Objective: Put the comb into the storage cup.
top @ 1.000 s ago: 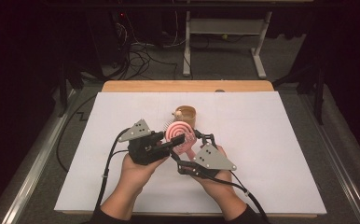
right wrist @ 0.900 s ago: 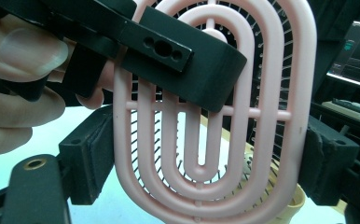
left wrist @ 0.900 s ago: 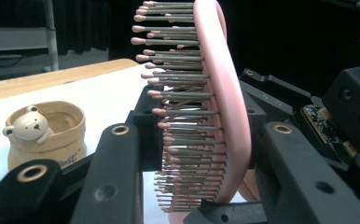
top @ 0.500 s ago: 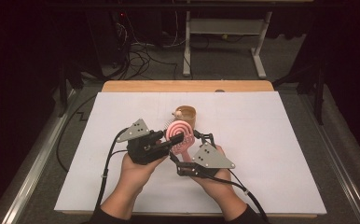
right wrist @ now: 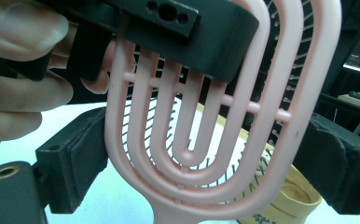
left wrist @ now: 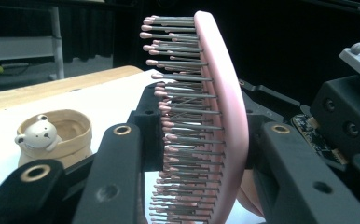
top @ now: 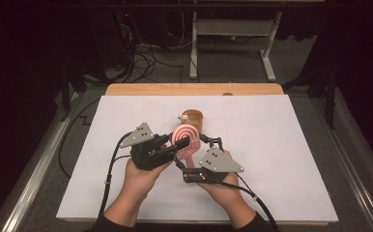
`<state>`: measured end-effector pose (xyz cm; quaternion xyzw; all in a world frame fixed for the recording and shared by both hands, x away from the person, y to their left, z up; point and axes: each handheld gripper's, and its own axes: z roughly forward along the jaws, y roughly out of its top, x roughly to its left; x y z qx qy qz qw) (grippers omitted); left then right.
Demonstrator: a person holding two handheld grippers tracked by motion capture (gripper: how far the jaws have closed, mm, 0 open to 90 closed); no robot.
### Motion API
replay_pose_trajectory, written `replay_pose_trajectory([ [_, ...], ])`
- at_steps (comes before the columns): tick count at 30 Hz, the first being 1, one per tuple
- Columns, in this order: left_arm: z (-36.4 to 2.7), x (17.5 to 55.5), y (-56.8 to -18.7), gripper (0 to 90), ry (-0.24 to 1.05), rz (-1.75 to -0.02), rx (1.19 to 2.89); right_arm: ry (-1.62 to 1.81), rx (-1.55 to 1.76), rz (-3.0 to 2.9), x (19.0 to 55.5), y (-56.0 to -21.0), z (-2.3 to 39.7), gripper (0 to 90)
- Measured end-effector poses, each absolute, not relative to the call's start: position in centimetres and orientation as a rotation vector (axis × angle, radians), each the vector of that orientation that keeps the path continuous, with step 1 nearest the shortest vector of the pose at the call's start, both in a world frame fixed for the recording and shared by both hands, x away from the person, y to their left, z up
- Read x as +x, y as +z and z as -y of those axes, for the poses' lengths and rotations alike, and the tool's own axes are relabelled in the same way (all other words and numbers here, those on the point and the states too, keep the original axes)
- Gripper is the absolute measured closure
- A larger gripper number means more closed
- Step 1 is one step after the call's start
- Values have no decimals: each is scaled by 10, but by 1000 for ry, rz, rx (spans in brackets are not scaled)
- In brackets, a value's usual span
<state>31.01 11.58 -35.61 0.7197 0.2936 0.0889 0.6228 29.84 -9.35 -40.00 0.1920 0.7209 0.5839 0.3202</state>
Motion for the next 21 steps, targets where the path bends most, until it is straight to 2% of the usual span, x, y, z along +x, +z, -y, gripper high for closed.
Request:
replay_pose_trajectory([
  [14, -119, 310, -353, 637, 220, -678, 1649, 1551, 521, -1911, 301, -401, 94, 75],
  [21, -125, 311, -350, 636, 244, -691, 1633, 1567, 557, -1930, 303, -402, 99, 31],
])
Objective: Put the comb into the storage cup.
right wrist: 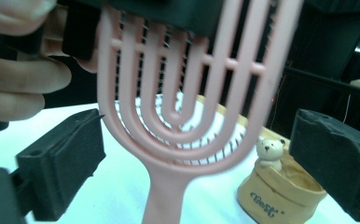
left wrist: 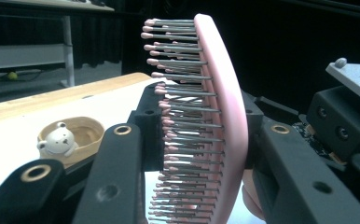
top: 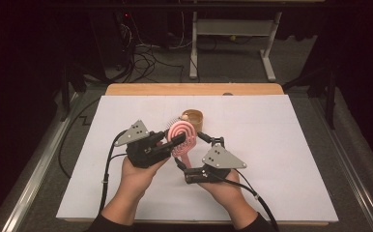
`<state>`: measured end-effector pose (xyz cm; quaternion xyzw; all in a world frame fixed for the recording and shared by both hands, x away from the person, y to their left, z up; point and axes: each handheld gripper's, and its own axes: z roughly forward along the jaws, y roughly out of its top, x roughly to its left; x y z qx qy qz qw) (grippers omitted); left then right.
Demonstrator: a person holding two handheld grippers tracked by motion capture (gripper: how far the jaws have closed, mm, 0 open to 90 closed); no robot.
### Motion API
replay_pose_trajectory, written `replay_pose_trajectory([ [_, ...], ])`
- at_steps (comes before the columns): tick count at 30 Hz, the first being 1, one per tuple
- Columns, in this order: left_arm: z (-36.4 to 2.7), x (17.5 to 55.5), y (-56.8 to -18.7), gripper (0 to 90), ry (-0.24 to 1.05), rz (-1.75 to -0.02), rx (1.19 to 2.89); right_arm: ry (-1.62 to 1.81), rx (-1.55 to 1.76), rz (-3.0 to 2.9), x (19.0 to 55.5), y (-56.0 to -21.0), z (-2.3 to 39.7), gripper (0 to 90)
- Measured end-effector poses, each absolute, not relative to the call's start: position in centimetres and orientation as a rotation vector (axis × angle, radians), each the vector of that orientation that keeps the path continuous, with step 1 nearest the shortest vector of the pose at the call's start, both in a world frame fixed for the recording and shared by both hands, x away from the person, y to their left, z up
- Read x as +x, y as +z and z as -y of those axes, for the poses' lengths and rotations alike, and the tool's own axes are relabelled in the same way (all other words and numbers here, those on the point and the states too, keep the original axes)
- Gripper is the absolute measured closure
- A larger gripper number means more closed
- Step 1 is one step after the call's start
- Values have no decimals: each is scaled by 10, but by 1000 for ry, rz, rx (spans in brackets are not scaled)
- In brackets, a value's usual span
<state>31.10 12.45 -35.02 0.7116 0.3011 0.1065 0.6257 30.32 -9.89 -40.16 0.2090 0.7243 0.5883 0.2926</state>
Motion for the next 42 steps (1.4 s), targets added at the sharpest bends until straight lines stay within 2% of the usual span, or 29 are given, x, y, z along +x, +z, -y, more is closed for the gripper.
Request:
replay_pose_trajectory([
  [4, -126, 311, -350, 635, 261, -699, 1627, 1576, 588, -1948, 305, -403, 104, 5],
  [17, -132, 312, -353, 635, 316, -719, 1623, 1553, 672, -1974, 304, -410, 135, 4],
  [26, -143, 313, -353, 635, 363, -743, 1591, 1507, 773, -1940, 304, -417, 176, 4],
  [42, -166, 314, -355, 635, 413, -782, 1570, 1475, 893, -1897, 304, -433, 222, 3],
])
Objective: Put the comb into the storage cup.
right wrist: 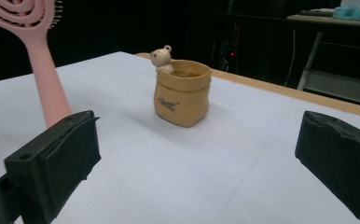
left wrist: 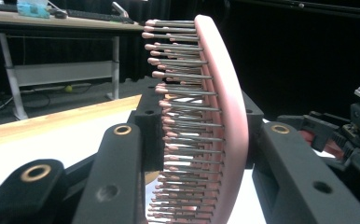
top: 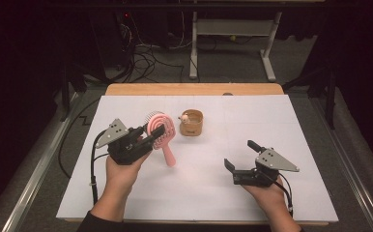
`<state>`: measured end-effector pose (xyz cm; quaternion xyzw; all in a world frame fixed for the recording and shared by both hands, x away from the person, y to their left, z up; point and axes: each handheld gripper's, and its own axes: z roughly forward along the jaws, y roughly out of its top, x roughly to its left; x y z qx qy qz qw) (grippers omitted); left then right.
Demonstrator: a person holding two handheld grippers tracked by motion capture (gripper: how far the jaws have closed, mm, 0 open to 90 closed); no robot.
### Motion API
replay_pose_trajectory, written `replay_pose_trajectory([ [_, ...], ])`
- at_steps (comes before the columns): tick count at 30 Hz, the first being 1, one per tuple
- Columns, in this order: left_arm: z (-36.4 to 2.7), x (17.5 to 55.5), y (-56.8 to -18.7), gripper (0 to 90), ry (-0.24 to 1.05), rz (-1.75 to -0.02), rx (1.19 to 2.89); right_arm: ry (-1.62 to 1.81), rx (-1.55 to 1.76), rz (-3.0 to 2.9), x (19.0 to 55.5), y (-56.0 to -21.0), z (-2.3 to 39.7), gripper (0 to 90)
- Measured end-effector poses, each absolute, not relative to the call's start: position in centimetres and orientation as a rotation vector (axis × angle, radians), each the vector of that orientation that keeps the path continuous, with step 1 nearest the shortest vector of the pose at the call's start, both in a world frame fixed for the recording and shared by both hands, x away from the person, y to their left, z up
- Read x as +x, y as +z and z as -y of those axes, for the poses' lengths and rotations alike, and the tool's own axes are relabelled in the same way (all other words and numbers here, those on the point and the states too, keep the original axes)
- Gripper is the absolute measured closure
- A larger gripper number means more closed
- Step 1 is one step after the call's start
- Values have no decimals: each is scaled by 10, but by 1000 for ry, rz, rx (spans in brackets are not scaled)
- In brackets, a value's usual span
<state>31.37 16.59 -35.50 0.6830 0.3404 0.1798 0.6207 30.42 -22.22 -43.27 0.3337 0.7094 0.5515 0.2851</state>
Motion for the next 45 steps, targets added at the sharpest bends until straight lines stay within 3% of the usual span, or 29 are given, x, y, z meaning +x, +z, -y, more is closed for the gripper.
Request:
replay_pose_trajectory([
  [20, -176, 315, -354, 635, 455, -802, 1549, 1450, 1020, -1808, 285, -446, 280, 3],
  [45, -155, 336, -344, 636, 438, -791, 1510, 1468, 1018, -1795, 286, -446, 281, 3],
])
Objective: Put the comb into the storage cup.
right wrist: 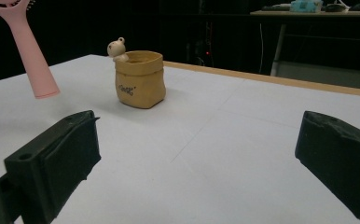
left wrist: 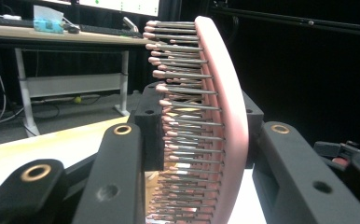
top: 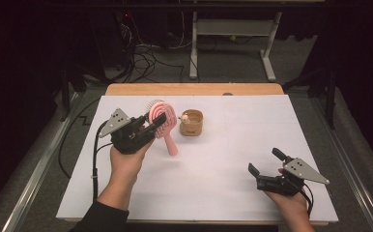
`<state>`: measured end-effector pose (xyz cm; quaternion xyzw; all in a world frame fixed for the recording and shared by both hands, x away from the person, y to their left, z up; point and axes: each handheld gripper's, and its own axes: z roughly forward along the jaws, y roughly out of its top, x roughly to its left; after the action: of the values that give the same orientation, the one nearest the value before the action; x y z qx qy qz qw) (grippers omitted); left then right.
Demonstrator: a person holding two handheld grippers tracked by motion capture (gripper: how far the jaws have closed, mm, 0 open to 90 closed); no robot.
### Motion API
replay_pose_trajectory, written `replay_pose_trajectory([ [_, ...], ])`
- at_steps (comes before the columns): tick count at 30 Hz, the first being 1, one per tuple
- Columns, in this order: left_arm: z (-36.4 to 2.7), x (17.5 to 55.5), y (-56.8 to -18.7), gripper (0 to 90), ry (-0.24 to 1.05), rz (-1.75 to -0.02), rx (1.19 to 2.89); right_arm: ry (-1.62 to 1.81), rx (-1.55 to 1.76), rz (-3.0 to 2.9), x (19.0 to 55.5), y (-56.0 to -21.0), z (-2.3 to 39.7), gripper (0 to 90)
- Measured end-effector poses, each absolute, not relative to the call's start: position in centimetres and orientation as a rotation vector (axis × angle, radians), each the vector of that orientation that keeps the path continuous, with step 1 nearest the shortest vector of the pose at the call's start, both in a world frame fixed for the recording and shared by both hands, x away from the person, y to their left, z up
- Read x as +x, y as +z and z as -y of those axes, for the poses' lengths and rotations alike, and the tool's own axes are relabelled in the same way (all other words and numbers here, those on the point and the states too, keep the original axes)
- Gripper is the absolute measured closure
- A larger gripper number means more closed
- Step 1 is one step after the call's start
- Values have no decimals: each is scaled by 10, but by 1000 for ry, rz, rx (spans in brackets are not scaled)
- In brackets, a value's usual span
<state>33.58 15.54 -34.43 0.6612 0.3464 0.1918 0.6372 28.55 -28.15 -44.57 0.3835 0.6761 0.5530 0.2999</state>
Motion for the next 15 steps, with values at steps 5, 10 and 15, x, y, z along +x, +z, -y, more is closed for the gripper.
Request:
replay_pose_trajectory([
  [5, -147, 343, -342, 636, 437, -785, 1511, 1469, 1015, -1795, 285, -445, 281, 3],
  [10, -141, 350, -339, 636, 433, -785, 1513, 1467, 1004, -1801, 286, -446, 280, 3],
  [15, -138, 357, -336, 636, 434, -787, 1513, 1470, 1005, -1801, 285, -446, 280, 3],
])
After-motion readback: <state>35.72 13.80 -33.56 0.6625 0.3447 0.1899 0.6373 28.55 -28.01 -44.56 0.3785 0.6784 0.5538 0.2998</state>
